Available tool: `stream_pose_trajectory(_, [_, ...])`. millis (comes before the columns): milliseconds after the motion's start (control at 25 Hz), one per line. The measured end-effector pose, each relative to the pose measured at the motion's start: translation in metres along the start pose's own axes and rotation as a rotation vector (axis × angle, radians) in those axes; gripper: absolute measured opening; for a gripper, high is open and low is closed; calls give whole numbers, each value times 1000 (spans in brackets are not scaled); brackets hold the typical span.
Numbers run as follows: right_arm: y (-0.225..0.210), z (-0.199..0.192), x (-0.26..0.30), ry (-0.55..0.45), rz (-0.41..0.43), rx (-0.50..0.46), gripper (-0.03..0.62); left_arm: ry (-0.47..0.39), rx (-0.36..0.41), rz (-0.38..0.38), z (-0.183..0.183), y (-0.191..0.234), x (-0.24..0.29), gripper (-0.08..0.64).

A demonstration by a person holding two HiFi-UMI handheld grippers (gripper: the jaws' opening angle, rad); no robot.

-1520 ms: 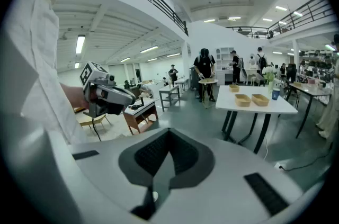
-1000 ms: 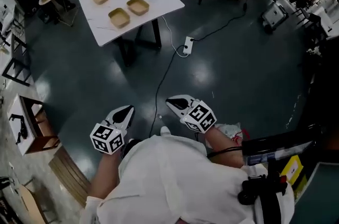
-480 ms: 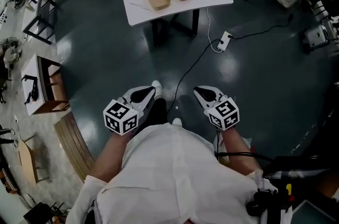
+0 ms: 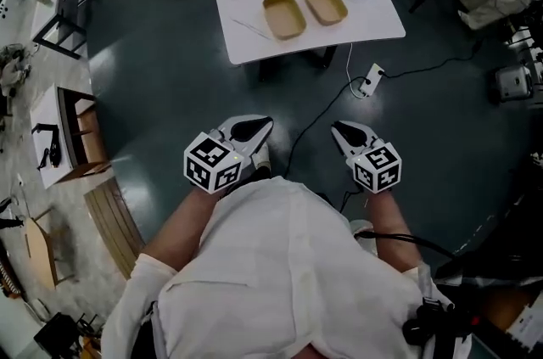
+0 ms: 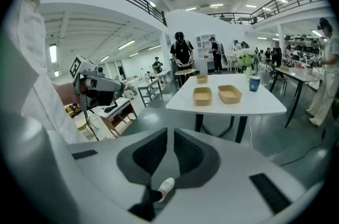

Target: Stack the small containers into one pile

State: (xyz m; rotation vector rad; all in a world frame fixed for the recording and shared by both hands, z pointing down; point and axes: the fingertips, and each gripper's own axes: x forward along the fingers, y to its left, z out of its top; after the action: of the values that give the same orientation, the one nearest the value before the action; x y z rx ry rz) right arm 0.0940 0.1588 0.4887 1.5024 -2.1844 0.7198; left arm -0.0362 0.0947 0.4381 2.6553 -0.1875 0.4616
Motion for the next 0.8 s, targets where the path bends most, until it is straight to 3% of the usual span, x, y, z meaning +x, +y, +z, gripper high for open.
stream_pose_trajectory(240, [-19, 52, 57, 1, -9, -20, 15, -8, -18, 12, 23, 63, -7, 6])
stream_pose_trajectory(600, [-75, 90, 92, 22, -25, -32, 15, -37, -66, 57, 42, 105, -8, 6])
stream_pose_trajectory(800, [-166, 112, 124, 36, -5, -24, 15, -60, -76, 139, 75, 140, 27, 6])
